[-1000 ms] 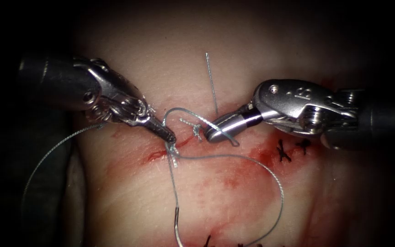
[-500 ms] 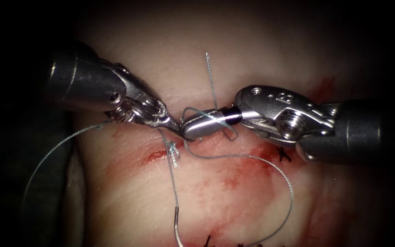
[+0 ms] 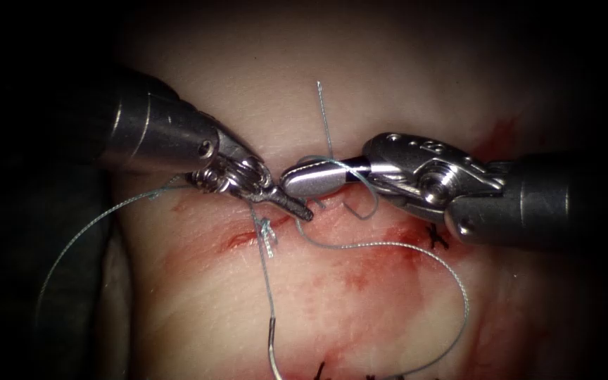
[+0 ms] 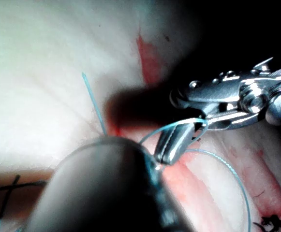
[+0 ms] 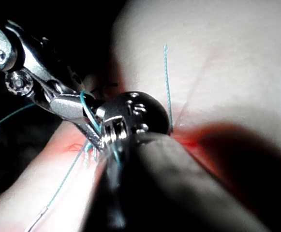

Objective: Wound Closure

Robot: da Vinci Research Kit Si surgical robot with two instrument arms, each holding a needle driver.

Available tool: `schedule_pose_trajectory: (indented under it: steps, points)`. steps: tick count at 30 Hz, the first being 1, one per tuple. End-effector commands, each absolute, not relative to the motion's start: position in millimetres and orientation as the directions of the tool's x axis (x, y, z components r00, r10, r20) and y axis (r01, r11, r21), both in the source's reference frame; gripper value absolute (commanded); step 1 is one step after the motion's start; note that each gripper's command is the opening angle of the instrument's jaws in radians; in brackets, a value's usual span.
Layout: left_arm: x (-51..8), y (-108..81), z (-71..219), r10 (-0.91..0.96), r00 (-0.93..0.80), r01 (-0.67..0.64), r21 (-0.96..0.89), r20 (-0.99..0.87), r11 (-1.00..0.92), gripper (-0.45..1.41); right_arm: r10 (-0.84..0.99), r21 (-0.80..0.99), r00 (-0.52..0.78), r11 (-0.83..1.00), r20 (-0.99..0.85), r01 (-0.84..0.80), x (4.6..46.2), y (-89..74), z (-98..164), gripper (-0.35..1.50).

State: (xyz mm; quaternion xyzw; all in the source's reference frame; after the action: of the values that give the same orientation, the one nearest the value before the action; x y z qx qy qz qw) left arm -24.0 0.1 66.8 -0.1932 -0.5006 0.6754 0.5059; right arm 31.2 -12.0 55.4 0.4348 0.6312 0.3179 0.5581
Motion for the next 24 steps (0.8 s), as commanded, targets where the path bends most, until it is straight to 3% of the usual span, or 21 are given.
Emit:
schedule_pose_trajectory:
  steps: [1,7,13,19,22,23,24]
  points:
    - [-24.6,0.1,66.9,0.877,-0.414,-0.478,-0.878,0.244,0.019,-0.45,0.888,0.883,0.002,0.458,-0.461,0.105,32.3,-11.8,55.6,-0.35]
    - [-24.9,-0.6,65.8,0.872,-0.419,-0.473,-0.881,0.253,0.028,-0.45,0.78,0.755,0.097,0.624,-0.619,-0.201,32.3,-12.0,55.5,-0.35]
    - [-26.2,-1.4,64.3,0.86,-0.433,-0.458,-0.888,0.27,0.048,-0.45,0.686,0.601,0.202,0.717,-0.699,-0.352,32.8,-12.3,55.2,-0.35]
    - [-27.0,-1.3,61.5,0.854,-0.454,-0.434,-0.9,0.252,0.035,-0.45,0.524,0.433,0.351,0.847,-0.776,-0.309,32.9,-12.6,55.7,-0.35]
    - [-27.0,-0.8,60.9,0.851,-0.468,-0.42,-0.907,0.237,0.022,-0.45,0.401,0.355,0.414,0.916,-0.817,-0.187,33.0,-12.7,56.3,-0.35]
    - [-26.7,-0.4,60.8,0.856,-0.469,-0.414,-0.91,0.215,0.002,-0.45,0.307,0.321,0.437,0.946,-0.846,-0.042,33.0,-13.0,57.0,-0.35]
    - [-26.7,-0.4,60.8,0.856,-0.469,-0.414,-0.91,0.215,0.002,-0.45,0.307,0.321,0.437,0.946,-0.846,-0.042,33.0,-13.0,57.0,-0.35]
